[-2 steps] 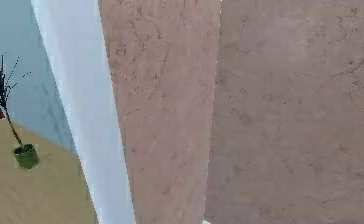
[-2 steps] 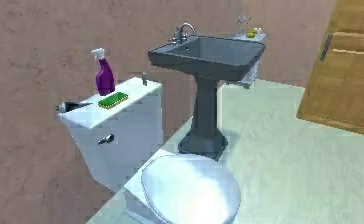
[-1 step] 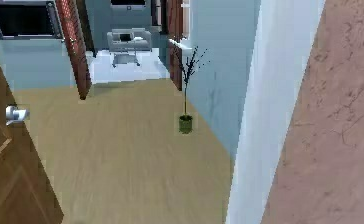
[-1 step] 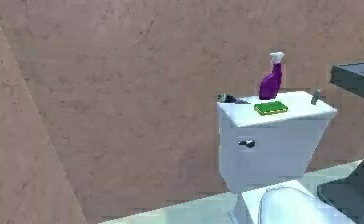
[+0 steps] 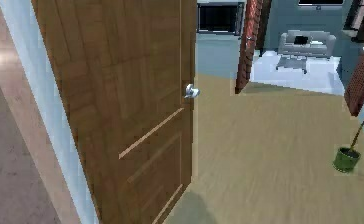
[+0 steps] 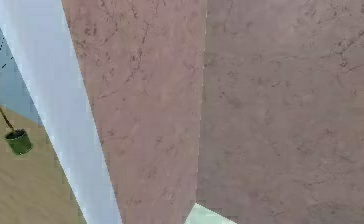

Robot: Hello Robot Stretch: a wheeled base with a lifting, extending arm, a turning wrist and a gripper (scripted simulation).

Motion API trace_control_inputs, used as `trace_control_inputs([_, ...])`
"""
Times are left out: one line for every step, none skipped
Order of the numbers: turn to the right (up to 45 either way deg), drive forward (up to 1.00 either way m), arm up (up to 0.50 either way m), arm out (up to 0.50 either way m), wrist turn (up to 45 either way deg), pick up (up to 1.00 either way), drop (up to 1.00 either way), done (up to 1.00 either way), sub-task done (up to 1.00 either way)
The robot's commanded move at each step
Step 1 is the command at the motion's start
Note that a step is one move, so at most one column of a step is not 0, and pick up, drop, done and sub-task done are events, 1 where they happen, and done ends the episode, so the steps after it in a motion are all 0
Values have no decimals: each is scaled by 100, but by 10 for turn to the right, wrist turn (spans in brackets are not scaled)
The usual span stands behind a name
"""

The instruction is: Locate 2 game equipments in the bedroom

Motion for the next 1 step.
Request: trace_control_inputs([-150, 0, 0, 0, 0, 0, 0, 0, 0])
